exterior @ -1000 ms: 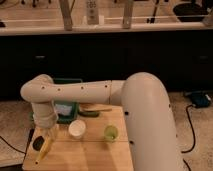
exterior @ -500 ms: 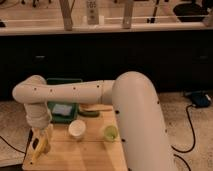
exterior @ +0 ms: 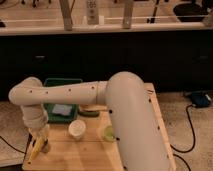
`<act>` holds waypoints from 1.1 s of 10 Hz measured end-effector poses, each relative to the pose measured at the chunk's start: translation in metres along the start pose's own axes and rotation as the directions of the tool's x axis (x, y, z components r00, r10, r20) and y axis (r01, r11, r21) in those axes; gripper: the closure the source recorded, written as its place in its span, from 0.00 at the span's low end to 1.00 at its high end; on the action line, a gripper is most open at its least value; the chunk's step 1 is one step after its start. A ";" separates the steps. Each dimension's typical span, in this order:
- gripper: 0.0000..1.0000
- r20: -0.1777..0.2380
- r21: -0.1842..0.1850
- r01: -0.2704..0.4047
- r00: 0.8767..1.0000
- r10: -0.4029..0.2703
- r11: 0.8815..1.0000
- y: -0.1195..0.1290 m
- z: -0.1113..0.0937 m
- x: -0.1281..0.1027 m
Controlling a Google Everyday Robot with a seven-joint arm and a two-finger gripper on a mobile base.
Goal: Place banana in metal cup
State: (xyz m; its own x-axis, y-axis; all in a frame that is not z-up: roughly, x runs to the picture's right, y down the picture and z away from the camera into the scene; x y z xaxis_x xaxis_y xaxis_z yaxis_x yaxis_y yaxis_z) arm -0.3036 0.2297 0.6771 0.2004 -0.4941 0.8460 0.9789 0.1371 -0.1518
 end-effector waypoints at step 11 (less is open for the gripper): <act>0.20 0.017 0.004 0.036 0.999 -0.036 0.999 -0.019 0.008 0.014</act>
State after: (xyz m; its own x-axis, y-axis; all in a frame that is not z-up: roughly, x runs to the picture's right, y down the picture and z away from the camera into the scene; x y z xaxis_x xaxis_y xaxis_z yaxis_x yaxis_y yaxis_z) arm -0.3196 0.2272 0.6958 0.1645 -0.4842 0.8594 0.9852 0.1229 -0.1194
